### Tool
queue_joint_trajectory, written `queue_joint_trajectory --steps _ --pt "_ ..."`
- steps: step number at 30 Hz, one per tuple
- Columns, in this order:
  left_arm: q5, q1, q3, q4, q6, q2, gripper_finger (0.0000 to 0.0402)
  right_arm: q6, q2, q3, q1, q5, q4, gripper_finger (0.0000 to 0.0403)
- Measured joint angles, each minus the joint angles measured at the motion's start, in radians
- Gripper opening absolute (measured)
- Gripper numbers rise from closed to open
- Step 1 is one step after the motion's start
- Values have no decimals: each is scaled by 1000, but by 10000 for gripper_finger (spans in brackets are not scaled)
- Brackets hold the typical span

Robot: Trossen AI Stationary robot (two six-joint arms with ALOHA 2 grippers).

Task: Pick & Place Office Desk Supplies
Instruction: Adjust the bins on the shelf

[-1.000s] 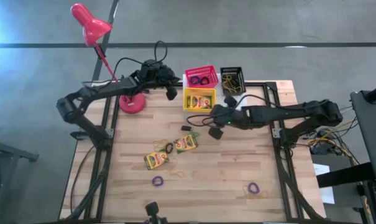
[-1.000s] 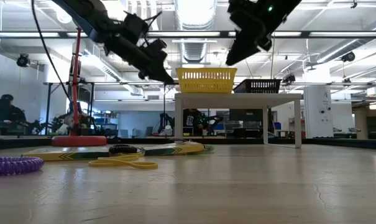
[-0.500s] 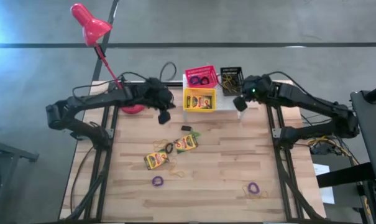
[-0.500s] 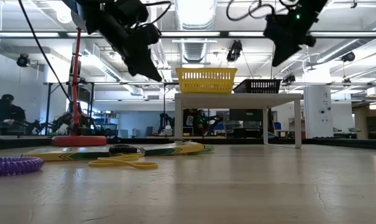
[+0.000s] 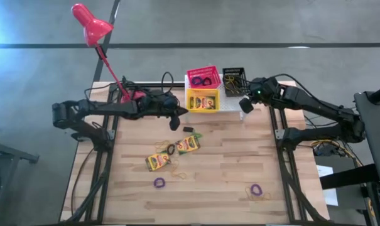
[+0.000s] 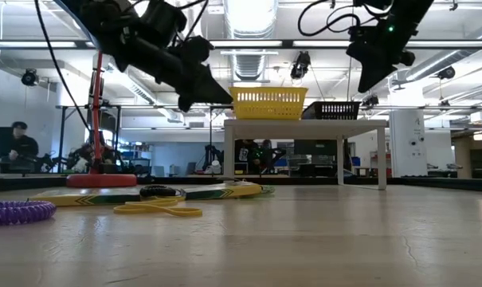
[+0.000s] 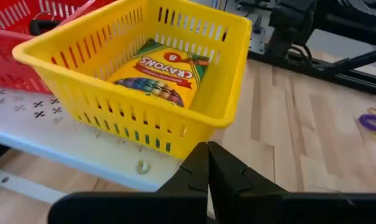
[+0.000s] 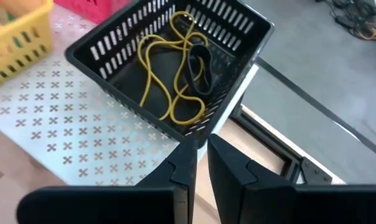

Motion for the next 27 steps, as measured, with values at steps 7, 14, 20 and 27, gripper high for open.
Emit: queue_joint_trajectory --steps 7,14,20,27 --pt "-14 0 6 42 -33 37 3 -6 0 -1 2 -45 0 34" --pt "-17 0 4 70 -36 37 3 -11 2 -52 -28 -18 61 34" --pt "-23 0 4 -14 -28 -37 3 -107 20 -38 -162 -30 183 34" --pt "-48 0 -2 -114 -20 -137 3 -241 134 25 -419 -382 355 34"
